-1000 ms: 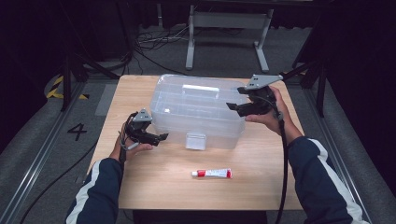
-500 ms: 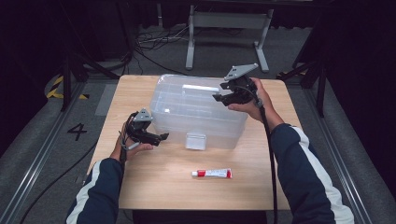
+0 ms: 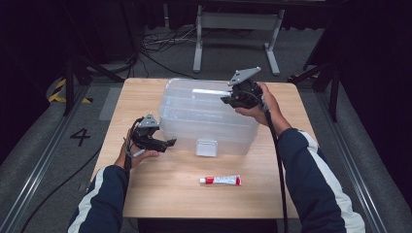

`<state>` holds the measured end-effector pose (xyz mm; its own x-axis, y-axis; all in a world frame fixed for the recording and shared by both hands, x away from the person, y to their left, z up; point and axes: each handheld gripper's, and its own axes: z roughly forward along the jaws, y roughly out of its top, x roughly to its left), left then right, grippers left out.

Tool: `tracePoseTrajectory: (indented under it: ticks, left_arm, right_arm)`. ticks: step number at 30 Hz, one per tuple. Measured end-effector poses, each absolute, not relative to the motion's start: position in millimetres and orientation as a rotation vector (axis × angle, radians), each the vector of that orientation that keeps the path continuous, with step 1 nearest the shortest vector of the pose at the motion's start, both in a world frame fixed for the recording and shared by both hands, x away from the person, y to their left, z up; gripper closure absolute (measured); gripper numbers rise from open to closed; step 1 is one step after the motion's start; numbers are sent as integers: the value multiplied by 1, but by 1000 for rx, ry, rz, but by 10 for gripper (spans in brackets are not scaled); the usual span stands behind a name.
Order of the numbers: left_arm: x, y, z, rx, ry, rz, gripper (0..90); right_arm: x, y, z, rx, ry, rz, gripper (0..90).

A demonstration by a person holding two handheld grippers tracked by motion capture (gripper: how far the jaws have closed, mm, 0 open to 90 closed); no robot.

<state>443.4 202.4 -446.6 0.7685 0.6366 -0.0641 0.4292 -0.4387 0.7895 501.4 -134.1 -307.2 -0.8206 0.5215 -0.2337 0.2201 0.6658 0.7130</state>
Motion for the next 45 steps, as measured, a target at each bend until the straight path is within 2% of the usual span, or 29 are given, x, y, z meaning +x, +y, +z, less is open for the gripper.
tracePoseTrajectory:
  ticks: [16, 38, 45]
  left_arm:
    - [422, 183, -441, 2127, 729, 268, 168]
    - [418, 175, -436, 2133, 724, 326, 170]
    - [418, 177, -437, 2136, 716, 325, 220]
  right_arm:
    - [489, -161, -306, 580, 2478, 977, 747]
    - [487, -166, -302, 583, 2476, 945, 741]
    - [489, -165, -298, 622, 2476, 935, 737]
